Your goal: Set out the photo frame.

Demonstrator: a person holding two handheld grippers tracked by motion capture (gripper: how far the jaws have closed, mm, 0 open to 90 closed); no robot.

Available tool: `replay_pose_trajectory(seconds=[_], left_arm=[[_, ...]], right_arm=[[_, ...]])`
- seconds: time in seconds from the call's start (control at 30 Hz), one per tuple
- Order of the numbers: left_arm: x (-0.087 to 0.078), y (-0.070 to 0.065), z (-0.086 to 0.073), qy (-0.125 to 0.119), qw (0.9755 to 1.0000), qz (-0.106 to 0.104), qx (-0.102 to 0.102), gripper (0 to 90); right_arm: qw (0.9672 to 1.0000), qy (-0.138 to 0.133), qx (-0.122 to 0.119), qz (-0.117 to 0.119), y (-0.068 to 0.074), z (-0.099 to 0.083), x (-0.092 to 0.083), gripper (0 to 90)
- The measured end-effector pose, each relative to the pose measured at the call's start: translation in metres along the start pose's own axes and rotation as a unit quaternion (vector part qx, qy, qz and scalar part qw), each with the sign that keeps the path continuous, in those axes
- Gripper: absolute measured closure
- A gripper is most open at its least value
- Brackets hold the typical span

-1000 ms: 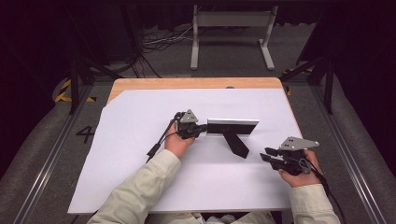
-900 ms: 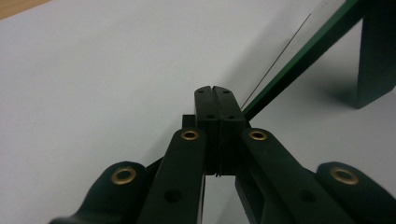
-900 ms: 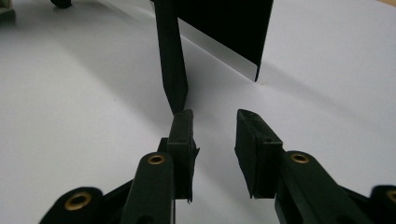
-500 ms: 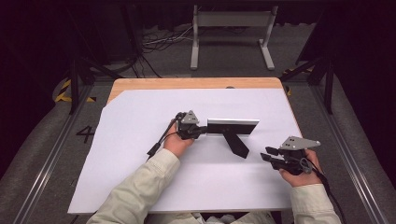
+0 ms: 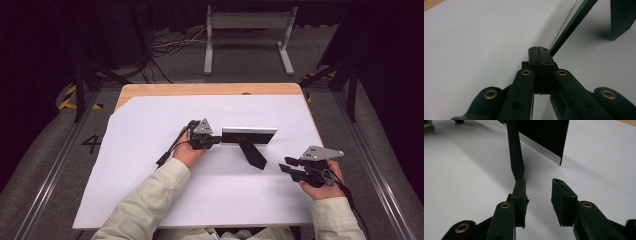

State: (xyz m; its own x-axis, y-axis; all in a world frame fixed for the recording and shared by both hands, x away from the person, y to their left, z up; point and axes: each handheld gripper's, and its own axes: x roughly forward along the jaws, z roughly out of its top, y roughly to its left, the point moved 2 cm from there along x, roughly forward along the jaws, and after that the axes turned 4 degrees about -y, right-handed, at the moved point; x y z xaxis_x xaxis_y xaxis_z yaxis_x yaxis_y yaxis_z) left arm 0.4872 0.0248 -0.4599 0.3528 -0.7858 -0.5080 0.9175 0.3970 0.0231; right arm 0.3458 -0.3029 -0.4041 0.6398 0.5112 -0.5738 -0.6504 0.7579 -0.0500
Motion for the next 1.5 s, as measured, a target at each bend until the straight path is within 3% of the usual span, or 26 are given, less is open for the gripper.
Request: replay_pose_trajectory(seconds=[0.37,0.53,0.77,1.17,1.5], left_arm=[[-0.002,-0.002,0.0,0.01,0.9998,-0.019,0.002,90.0],[-0.003,-0.003,0.001,0.015,0.9996,-0.018,0.014,90.0],[-0.005,-0.007,0.002,0.022,0.9985,-0.034,0.036,90.0],[-0.006,-0.016,0.004,0.035,0.9946,-0.066,0.072,90.0],[-0.008,-0.024,0.006,0.049,0.991,-0.09,0.087,90.0]], right_arm=[[1.0,-0.001,-0.001,0.002,-0.001,0.002,0.001,63.7],[1.0,-0.004,0.0,0.002,-0.003,0.003,0.0,63.4],[1.0,-0.006,-0.001,0.0,-0.004,0.004,-0.002,63.2],[0.9999,0.003,0.0,-0.01,-0.01,0.003,-0.007,63.8],[0.9997,0.016,0.003,-0.016,-0.014,0.002,-0.011,67.0]])
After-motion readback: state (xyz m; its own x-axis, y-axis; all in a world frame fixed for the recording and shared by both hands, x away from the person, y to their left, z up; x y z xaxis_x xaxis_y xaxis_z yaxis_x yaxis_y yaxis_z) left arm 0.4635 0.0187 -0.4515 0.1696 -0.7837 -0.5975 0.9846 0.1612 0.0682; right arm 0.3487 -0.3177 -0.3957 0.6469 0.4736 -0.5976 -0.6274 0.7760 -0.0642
